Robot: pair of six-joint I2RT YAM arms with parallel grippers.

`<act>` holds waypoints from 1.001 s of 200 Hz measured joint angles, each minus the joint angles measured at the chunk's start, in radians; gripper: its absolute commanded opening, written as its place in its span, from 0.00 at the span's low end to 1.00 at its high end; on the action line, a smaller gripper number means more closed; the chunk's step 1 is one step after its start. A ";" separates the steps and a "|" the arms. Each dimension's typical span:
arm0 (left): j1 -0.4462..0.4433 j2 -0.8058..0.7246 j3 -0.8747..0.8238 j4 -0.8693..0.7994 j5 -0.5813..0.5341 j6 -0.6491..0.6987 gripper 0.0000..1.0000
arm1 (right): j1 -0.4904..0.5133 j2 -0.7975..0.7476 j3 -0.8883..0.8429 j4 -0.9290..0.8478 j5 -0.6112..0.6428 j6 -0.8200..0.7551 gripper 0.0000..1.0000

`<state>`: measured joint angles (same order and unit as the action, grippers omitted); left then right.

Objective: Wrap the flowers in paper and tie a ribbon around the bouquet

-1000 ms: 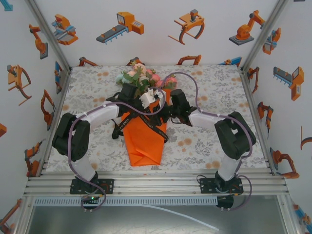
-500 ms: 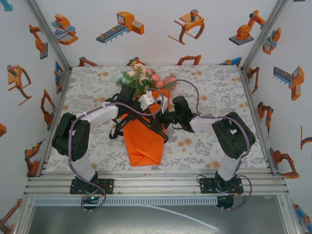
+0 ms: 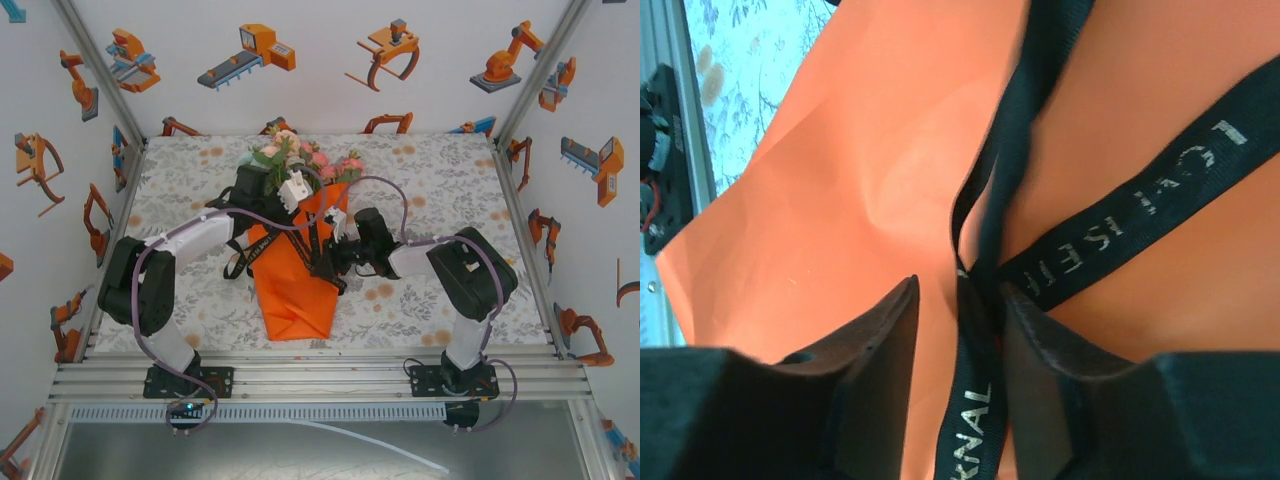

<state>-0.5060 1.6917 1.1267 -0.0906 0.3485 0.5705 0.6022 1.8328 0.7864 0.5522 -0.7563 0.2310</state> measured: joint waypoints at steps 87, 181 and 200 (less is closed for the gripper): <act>0.016 -0.088 -0.082 0.122 0.008 -0.142 0.47 | 0.001 -0.008 0.053 0.037 0.024 0.372 0.00; 0.063 -0.512 -0.479 0.418 0.029 -0.631 0.54 | -0.032 -0.043 0.094 0.075 0.050 0.842 0.00; 0.046 -0.497 -0.564 0.492 0.074 -0.655 0.54 | -0.035 -0.063 0.100 0.079 0.055 0.882 0.00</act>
<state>-0.4603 1.1950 0.5629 0.4019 0.4225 -0.0845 0.5671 1.7695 0.8860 0.6312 -0.7017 1.1126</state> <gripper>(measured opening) 0.539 0.005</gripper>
